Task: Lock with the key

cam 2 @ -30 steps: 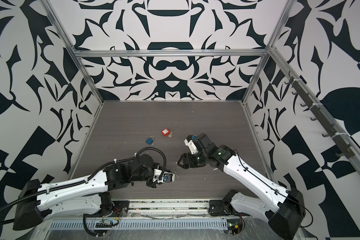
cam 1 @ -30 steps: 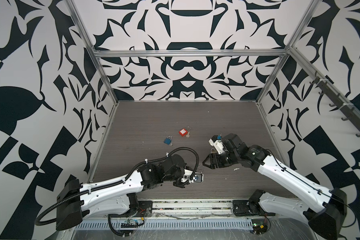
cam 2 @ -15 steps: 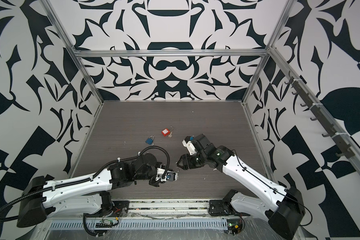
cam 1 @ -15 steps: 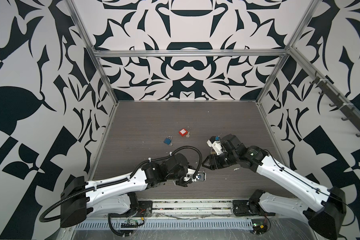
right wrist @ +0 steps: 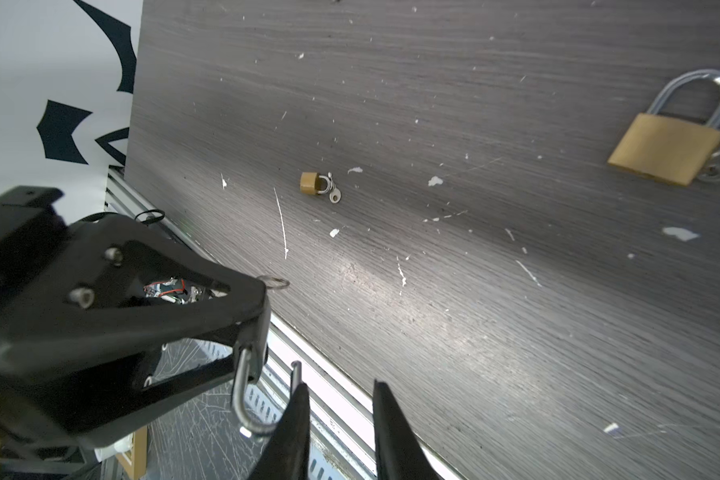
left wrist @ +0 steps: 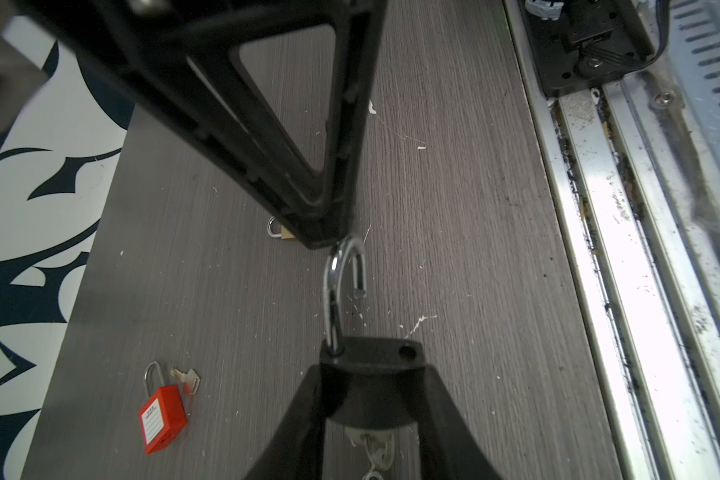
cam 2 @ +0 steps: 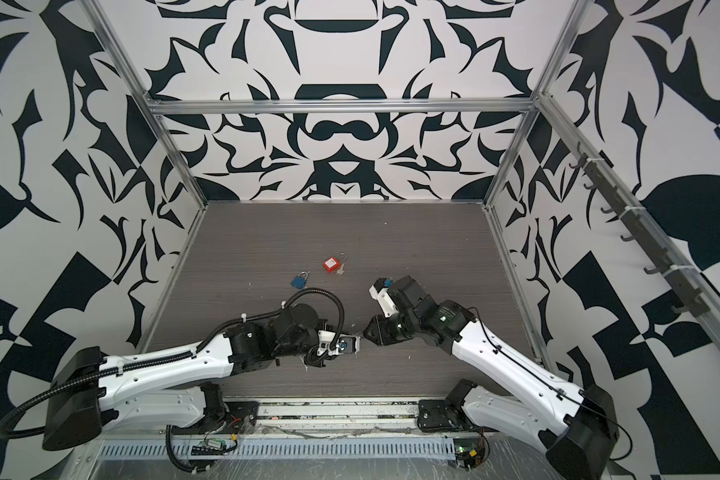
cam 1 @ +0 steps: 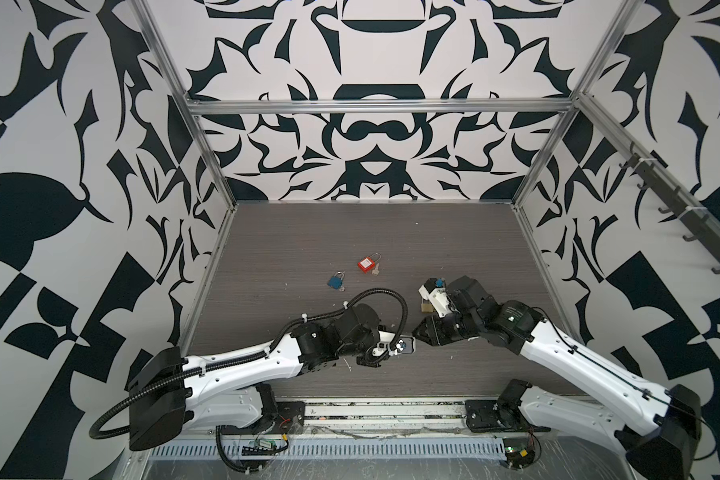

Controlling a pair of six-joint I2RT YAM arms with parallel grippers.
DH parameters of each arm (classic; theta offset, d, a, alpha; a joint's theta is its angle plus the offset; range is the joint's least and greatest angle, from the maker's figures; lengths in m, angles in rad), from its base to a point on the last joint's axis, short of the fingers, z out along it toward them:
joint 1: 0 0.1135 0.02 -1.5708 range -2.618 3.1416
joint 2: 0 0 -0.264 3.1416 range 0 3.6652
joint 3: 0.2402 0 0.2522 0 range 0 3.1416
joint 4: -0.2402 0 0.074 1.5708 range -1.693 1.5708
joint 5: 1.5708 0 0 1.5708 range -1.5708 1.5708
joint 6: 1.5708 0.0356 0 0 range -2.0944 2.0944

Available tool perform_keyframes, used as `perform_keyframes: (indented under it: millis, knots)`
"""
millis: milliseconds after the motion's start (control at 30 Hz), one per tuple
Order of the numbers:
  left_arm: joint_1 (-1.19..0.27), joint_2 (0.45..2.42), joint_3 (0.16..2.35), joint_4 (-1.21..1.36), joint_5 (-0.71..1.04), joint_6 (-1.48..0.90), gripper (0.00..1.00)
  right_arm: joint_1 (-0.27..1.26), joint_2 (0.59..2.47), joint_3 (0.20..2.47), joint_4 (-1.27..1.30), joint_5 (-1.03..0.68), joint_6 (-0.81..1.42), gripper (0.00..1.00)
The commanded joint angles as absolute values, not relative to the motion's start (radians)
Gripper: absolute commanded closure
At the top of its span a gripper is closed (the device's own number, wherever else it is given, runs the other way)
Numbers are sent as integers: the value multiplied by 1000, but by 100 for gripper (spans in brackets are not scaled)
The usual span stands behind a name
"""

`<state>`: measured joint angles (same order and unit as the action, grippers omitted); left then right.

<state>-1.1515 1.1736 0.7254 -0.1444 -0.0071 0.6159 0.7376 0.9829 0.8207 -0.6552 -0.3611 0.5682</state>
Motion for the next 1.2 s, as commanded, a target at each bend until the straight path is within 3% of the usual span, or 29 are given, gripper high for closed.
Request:
perform_keyframes:
  millis: [0, 200, 367, 767, 1167]
  knots:
    - [-1139, 1169, 764, -122, 9, 585, 100, 742, 931, 868, -649, -328, 543, 71]
    - [-1116, 1151, 783, -163, 90, 534, 100, 743, 894, 849, -589, -452, 492, 59]
    - [-1111, 1162, 801, -204, 118, 522, 100, 748, 926, 858, -572, -478, 479, 58]
    - [-1111, 1156, 796, -187, 96, 512, 100, 782, 940, 838, -521, -475, 516, 74]
    - [-1110, 1149, 790, -172, 88, 516, 100, 818, 956, 806, -486, -465, 544, 78]
